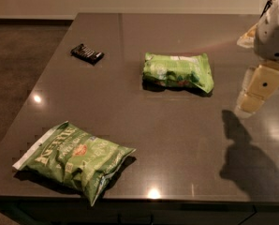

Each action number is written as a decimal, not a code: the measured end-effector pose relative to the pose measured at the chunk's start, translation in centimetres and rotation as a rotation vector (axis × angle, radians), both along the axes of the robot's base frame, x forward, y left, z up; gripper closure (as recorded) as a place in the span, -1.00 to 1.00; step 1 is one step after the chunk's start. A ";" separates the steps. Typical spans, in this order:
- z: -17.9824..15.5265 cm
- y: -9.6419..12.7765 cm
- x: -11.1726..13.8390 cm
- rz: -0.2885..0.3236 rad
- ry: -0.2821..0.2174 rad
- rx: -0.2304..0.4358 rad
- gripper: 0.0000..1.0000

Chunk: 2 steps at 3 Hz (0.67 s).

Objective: Move green rice chip bag near rxbar chocolate

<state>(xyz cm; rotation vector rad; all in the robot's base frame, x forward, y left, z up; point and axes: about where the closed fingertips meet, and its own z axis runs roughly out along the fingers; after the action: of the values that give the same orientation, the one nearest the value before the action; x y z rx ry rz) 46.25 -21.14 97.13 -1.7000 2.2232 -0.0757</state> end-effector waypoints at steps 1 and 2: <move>-1.0 0.6 3.0 0.003 -0.013 0.034 -1.00; -2.2 1.0 6.4 -0.012 -0.025 0.067 -1.00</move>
Offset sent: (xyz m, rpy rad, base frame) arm 0.1075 0.0138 -0.0385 0.1103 -0.0353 -0.0340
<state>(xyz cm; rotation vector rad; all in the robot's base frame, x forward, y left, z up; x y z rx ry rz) 52.60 -20.12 94.91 -1.6420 2.1925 -0.0253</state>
